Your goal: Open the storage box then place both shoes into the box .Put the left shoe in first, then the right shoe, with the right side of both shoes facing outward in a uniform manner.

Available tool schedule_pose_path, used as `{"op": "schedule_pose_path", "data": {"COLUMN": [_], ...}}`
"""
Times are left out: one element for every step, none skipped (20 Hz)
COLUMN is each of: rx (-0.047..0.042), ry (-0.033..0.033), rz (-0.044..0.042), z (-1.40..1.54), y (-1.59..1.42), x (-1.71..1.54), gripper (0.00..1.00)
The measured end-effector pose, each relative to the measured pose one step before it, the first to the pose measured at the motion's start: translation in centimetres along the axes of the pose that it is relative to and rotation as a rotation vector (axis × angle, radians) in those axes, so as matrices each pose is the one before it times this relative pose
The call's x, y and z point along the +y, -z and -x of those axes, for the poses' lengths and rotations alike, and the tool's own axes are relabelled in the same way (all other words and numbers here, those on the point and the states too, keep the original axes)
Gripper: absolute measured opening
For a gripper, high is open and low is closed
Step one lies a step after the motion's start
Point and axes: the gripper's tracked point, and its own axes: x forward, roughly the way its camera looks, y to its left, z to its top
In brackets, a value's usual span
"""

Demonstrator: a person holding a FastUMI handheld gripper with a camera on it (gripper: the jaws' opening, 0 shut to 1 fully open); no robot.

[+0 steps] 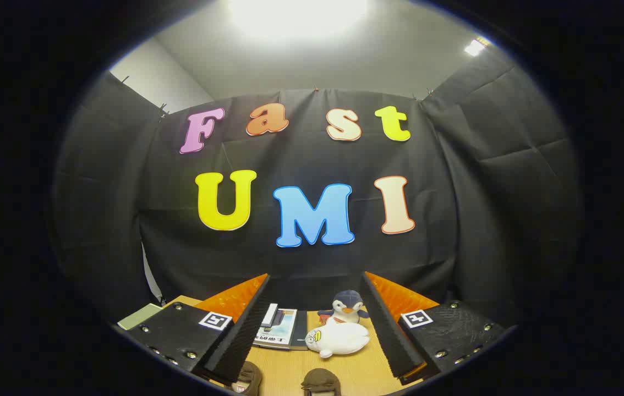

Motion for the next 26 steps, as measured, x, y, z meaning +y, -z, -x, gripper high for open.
{"op": "schedule_pose_path", "data": {"rx": [-0.00574, -0.00611, -0.00510, -0.00110, -0.00167, -0.00149, -0.00276, 0.00045, 0.00539, 0.00385, 0.00505, 0.00328, -0.00067, 0.01026, 0.00725, -0.00285, -0.00108, 0.00664, 0.00599, 0.00638, 0.00908, 0.00873, 0.00800, 0.00612, 0.00730, 0.00737], "ry": [0.00784, 0.00449, 0.00271, 0.00732, 0.00303, 0.00413, 0.00139, -0.00331, -0.00186, -0.00159, 0.00198, 0.00114, -0.00710, -0.00618, -0.01122, -0.00551, -0.00590, -0.00694, -0.00623, -0.00536, -0.00632, -0.00551, -0.00453, -0.00726, -0.00937, -0.01280], "rz": [0.00080, 0.00129, 0.00059, 0.00368, 0.00335, 0.00209, 0.00201, 0.00512, 0.00708, 0.00251, 0.00101, 0.00175, 0.00174, 0.00438, 0.00230, -0.00345, -0.00798, -0.00821, -0.00916, -0.00821, -0.00506, -0.00207, -0.00177, -0.00387, -0.00607, -0.00902], "z": [-0.043, 0.059, 0.016, 0.028, 0.089, 0.064, 0.112, 0.034, 0.013, -0.031, -0.051, -0.012, -0.161, -0.158, -0.153, -0.139, -0.200, -0.137, -0.227, -0.238, -0.282, -0.257, -0.283, -0.328, -0.297, -0.369], "y": [-0.195, -0.201, -0.145, 0.114, 0.030, 0.034, -0.027, 0.078, 0.183, 0.284, 0.194, 0.286, 0.050, 0.341, 0.201, -0.073, -0.048, 0.447, 0.340, 0.300, 0.367, 0.430, 0.315, 0.327, 0.280, 0.396], "x": [-0.175, -0.023, 0.044, -0.058, 0.047, 0.025, 0.023, 0.131, 0.021, -0.081, -0.149, -0.234, 0.059, 0.008, 0.024, -0.124, -0.031, 0.021, 0.015, -0.005, 0.057, 0.055, 0.065, 0.152, 0.305, 0.355], "gripper": [0.96, 0.96, 0.96, 0.96, 0.96, 0.96, 0.96, 0.96, 0.96, 0.96, 0.96, 0.96, 0.96, 0.96, 0.96, 0.96, 0.96, 0.96, 0.96, 0.96, 0.96, 0.96, 0.96, 0.96, 0.96, 0.96]}}
